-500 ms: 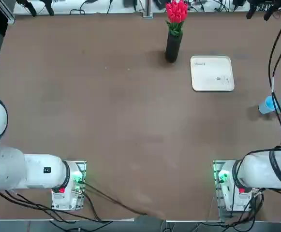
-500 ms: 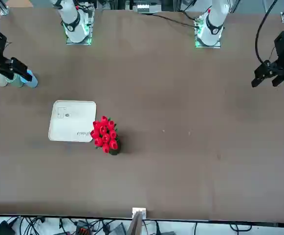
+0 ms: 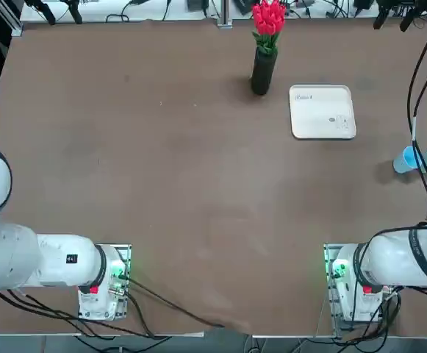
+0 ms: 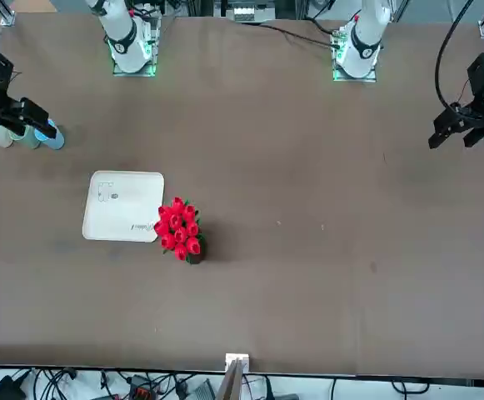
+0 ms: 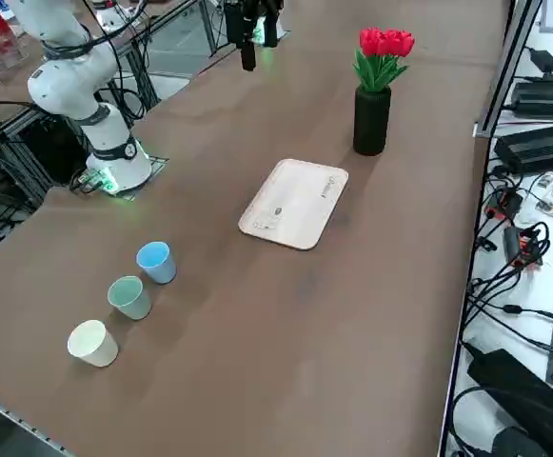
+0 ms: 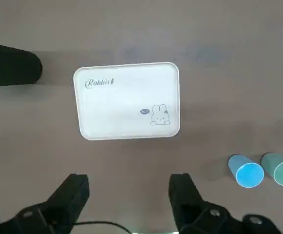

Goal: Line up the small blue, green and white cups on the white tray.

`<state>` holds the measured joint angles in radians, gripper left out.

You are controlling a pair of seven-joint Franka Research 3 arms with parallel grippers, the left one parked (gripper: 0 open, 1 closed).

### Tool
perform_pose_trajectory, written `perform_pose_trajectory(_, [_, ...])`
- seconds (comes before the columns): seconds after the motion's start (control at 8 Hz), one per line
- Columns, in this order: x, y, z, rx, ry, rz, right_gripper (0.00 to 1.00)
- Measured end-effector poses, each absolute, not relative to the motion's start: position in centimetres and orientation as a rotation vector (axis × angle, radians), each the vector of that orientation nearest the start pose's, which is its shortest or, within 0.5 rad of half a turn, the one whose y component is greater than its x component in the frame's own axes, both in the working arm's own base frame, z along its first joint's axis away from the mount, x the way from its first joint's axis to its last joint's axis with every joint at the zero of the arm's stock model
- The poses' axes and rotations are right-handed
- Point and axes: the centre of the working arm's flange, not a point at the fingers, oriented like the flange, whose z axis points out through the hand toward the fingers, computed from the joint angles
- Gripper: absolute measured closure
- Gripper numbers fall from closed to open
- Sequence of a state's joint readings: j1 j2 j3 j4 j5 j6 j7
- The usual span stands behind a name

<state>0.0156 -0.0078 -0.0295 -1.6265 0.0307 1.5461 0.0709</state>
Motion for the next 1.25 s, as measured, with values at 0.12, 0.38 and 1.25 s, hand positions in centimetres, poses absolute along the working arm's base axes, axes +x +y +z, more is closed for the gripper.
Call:
perform_pose_trajectory(0.12, [54.8, -0.4, 59.9, -3.108, 0.132, 0.120, 0.00])
perform_pose_trajectory(0.38, [54.3, -0.6, 58.6, -3.103, 0.137, 0.251, 0.00])
perform_pose_trajectory(1.25, [49.3, -16.6, 38.8, -3.091, 0.182, 0.608, 0.00])
